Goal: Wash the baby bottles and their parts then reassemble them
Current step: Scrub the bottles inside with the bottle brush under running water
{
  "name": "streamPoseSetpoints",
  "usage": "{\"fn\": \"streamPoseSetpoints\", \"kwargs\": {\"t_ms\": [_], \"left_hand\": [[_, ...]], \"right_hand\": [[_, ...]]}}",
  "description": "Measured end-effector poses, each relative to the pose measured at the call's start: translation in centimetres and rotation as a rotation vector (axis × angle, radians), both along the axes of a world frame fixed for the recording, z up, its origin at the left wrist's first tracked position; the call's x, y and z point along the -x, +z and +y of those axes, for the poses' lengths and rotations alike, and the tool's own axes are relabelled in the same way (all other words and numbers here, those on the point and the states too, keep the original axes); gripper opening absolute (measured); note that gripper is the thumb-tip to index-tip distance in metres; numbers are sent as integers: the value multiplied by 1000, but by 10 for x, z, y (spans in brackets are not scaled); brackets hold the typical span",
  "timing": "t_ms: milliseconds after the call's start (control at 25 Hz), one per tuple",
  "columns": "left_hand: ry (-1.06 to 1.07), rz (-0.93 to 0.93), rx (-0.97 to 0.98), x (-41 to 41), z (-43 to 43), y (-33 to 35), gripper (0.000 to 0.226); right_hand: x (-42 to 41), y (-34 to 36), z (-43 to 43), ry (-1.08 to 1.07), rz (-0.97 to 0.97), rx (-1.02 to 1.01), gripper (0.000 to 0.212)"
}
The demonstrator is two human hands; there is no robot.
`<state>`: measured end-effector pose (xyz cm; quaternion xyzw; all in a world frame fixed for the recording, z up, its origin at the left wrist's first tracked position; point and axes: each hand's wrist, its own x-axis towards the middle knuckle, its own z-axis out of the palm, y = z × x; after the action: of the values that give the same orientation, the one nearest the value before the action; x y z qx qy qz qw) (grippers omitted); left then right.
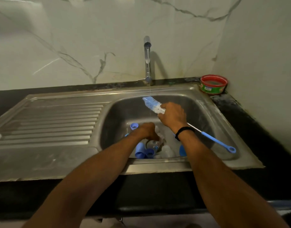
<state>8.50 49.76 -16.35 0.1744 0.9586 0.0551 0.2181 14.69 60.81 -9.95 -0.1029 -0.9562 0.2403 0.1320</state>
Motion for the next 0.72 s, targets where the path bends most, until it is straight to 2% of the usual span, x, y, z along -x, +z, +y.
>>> {"fn": "streamPoseSetpoints", "kwargs": {"t_ms": [200,480,600,720], "left_hand": [[-106,-53,171,14,11,-32,66],[-69,-35,115,5,12,-40,75],[35,-41,-46,10,5,-23,61],[317,-28,-483,20,-18,5,39]], "right_hand": [[12,-6,-2,18,43,2,33],[8,-10,0,3,31,16,27],[4,-5,0,-2,25,9,29],[5,2,8,-70,9,-22,30]]}}
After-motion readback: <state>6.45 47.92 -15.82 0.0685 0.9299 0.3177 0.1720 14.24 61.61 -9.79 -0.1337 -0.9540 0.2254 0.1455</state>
